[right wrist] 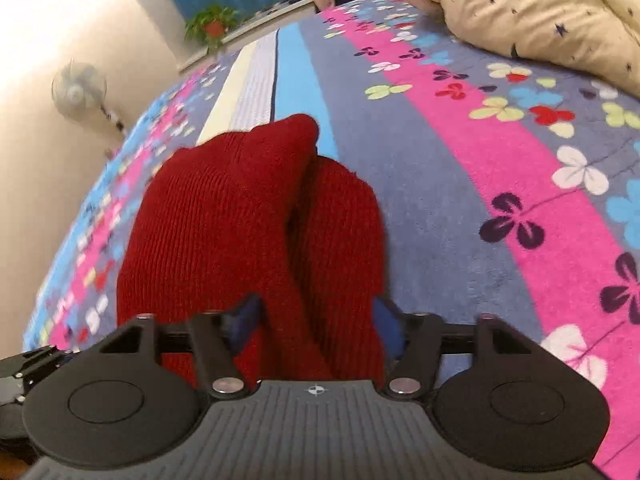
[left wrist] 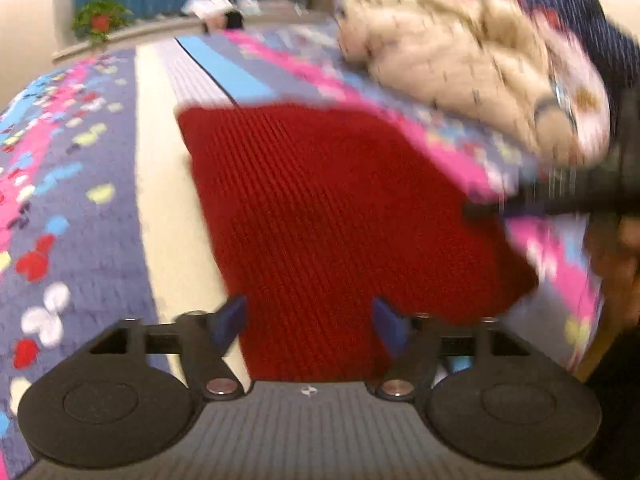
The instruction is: Fold small clothes
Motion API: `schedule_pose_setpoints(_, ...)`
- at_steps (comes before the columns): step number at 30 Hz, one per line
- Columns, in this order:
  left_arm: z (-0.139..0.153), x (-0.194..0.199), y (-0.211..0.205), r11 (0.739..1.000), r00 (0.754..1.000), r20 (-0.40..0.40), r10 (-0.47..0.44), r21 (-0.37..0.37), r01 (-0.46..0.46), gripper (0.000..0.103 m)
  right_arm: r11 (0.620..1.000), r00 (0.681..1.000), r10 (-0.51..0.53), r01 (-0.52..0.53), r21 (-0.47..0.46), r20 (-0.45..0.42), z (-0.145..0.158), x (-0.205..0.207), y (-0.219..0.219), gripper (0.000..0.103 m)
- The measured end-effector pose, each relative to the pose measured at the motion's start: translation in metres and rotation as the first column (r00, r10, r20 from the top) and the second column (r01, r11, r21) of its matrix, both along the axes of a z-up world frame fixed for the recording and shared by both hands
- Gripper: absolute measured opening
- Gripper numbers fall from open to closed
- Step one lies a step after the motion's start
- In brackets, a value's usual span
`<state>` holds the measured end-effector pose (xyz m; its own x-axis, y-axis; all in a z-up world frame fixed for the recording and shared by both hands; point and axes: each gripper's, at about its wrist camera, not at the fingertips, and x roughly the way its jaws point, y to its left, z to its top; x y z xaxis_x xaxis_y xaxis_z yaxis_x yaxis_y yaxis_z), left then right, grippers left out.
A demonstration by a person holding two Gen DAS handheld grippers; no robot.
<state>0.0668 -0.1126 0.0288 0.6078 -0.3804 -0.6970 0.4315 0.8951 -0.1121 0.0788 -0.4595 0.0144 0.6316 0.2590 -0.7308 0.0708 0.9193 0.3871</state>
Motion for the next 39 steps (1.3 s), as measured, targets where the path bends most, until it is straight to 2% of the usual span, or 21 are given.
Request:
schedule_pose_setpoints(3,0.018,0.029,0.017,0.989,0.995,0.013,0.099,-0.114,-0.097,0.089,1.0,0.992,0.012,-0.011,0.011,-0.128,-0.021,0.014,0.005,0.073)
schedule_pose_setpoints(5,0.017,0.062,0.027,0.967,0.986,-0.06,0.156,-0.192,-0.164,0.091,1.0,0.986,0.03,-0.03,0.008,-0.164,-0.027,0.015,0.008,0.075)
schedule_pose_setpoints(9,-0.01,0.118,0.038,0.915,0.946,-0.253,0.202,-0.297,-0.274,0.092,1.0,0.977,0.02,-0.018,0.009,-0.211,-0.036,0.02,0.014,0.08)
schedule_pose_setpoints(11,-0.029,0.14,0.041,0.887,0.925,-0.323,0.199,-0.342,-0.31,0.093,1.0,0.975,0.012,-0.007,0.022,-0.223,-0.039,0.023,0.013,0.08)
schedule_pose_setpoints(12,-0.039,0.148,0.042,0.871,0.916,-0.355,0.185,-0.372,-0.32,0.098,1.0,0.975,0.014,-0.009,0.025,-0.224,-0.041,0.025,0.012,0.08)
schedule_pose_setpoints(14,-0.059,0.162,0.043,0.836,0.897,-0.42,0.136,-0.437,-0.331,0.099,0.999,0.975,0.024,-0.018,0.029,-0.221,-0.042,0.027,0.012,0.079)
schedule_pose_setpoints(17,-0.078,0.175,0.042,0.806,0.884,-0.455,0.109,-0.479,-0.346,0.1,0.998,0.977,0.041,-0.031,0.049,-0.209,-0.041,0.026,0.01,0.066)
schedule_pose_setpoints(19,-0.079,0.176,0.041,0.81,0.895,-0.428,0.123,-0.478,-0.34,0.093,0.999,0.982,0.027,-0.019,0.044,-0.186,-0.038,0.025,0.011,0.053)
schedule_pose_setpoints(21,-0.072,0.174,0.042,0.815,0.904,-0.399,0.153,-0.466,-0.343,0.072,0.998,0.989,-0.007,0.017,0.066,-0.149,-0.033,0.028,0.01,0.038)
schedule_pose_setpoints(24,-0.056,0.17,0.055,0.808,0.903,-0.393,0.171,-0.468,-0.357,0.06,0.997,0.996,-0.002,0.009,0.079,-0.09,-0.026,0.031,0.02,0.034)
schedule_pose_setpoints(25,-0.049,0.168,0.062,0.812,0.906,-0.382,0.182,-0.462,-0.358,0.06,0.997,0.996,-0.001,0.007,0.071,-0.085,-0.025,0.033,0.026,0.034)
schedule_pose_setpoints(28,-0.023,0.158,0.095,0.846,0.923,-0.308,0.228,-0.407,-0.345,0.061,0.996,0.997,0.027,-0.02,0.092,-0.069,-0.025,0.041,0.05,0.033)
schedule_pose_setpoints(33,0.007,0.144,0.182,0.865,0.931,-0.239,0.277,-0.36,-0.349,0.061,0.97,0.984,0.178,-0.179,0.163,0.02,-0.01,0.046,0.115,0.031)
schedule_pose_setpoints(35,0.013,0.141,0.215,0.864,0.928,-0.238,0.287,-0.354,-0.359,0.062,0.951,0.967,0.246,-0.255,0.177,0.07,-0.001,0.044,0.142,0.031)
schedule_pose_setpoints(37,0.009,0.14,0.245,0.859,0.918,-0.262,0.298,-0.347,-0.378,0.069,0.929,0.945,0.308,-0.323,0.181,0.108,0.005,0.039,0.168,0.031)
schedule_pose_setpoints(38,0.004,0.14,0.255,0.858,0.908,-0.276,0.315,-0.327,-0.396,0.077,0.924,0.939,0.327,-0.342,0.171,0.109,0.006,0.038,0.178,0.031)
schedule_pose_setpoints(39,-0.002,0.14,0.263,0.855,0.891,-0.289,0.351,-0.288,-0.431,0.077,0.923,0.935,0.343,-0.353,0.155,0.092,0.002,0.038,0.188,0.031)
